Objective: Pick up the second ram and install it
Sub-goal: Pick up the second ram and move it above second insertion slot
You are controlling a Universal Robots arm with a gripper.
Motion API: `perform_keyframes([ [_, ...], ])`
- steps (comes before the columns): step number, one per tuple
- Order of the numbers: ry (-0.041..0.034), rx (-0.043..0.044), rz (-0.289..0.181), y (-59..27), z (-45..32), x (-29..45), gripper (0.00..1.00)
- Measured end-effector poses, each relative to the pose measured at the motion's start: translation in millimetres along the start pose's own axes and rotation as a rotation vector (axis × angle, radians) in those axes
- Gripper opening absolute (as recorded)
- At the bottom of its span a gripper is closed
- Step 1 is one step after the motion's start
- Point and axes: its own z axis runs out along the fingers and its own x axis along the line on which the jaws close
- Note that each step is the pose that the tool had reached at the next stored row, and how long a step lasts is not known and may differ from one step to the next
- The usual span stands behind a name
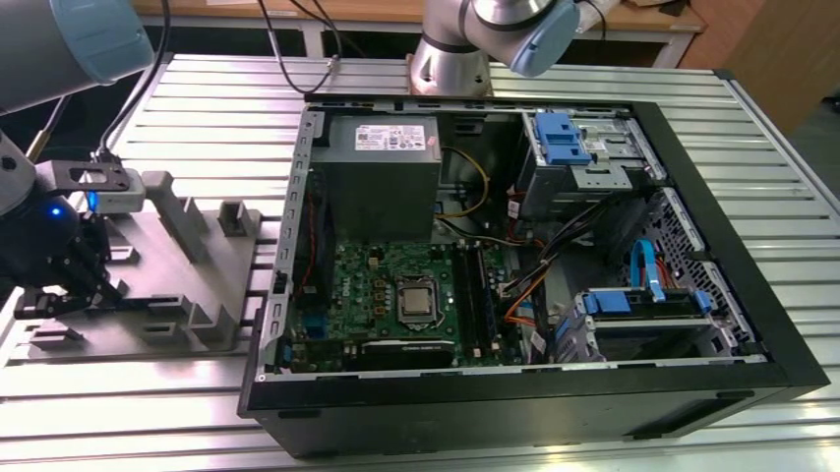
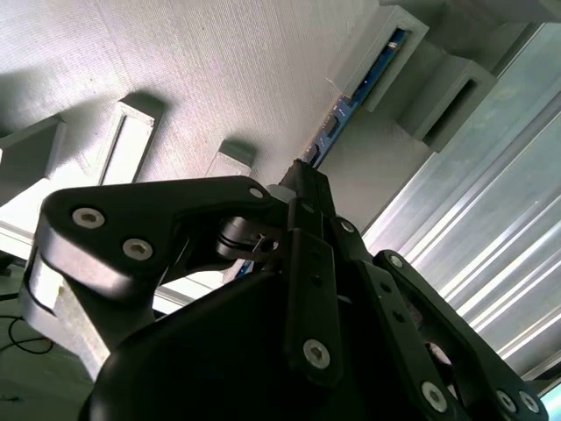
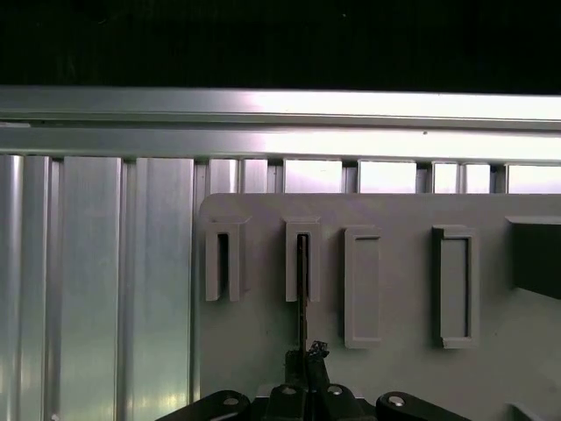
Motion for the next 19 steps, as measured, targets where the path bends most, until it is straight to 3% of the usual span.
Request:
perform_keyframes([
  [19,-0.001,-0.0004,-0.021,0.0,-1.6,0.0,0.11],
])
